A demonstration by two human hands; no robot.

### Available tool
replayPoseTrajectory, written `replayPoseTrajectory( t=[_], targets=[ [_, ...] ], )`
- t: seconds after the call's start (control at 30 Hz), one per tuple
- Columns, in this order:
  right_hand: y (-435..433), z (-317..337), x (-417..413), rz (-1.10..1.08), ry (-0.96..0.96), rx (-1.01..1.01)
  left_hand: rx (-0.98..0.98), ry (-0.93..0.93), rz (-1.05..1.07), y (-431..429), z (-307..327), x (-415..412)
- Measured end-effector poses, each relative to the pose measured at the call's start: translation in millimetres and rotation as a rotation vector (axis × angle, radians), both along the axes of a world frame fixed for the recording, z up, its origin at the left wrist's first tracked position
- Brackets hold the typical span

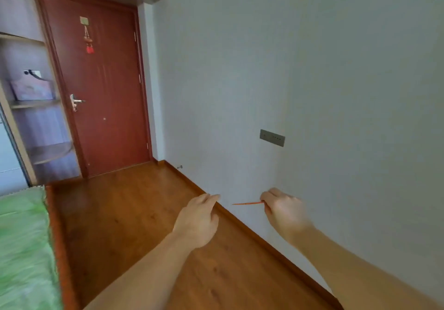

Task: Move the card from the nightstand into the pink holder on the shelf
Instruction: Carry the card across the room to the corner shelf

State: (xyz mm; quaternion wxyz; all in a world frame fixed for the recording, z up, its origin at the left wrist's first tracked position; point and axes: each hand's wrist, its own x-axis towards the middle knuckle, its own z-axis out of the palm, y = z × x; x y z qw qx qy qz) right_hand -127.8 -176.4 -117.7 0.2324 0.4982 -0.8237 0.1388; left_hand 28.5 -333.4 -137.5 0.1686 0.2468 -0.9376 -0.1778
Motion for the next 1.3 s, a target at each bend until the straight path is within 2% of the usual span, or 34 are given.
replayPoseTrajectory(
  t=[0.1,0.27,0.5,0.7,0.83,1.03,1.3],
  targets=[
    [-34,5,-66,0.103,-0.010,-0.024,0.061,-0.046,0.120,-24,4,-58],
    [-82,8,-148,0.222,-0.055,-0.060,0.057,-0.095,0.180,-51,13,-134],
    [-216,6,-182,0.338,-0.085,0.059,0.074,-0.050,0.357,-129,18,-154],
    [-363,-2,-191,0.501,-0.044,0.094,0.091,-0.015,0.545,-269,5,-149],
    [-499,-14,-191,0.553,-0.043,0.100,0.073,-0.042,0.570,-386,-2,-153],
    [-694,-10,-172,0.653,-0.083,0.150,0.060,-0.021,0.644,-571,19,-136],
    [-891,14,-180,0.676,-0.052,0.197,0.040,-0.002,0.737,-743,37,-118]
  ],
)
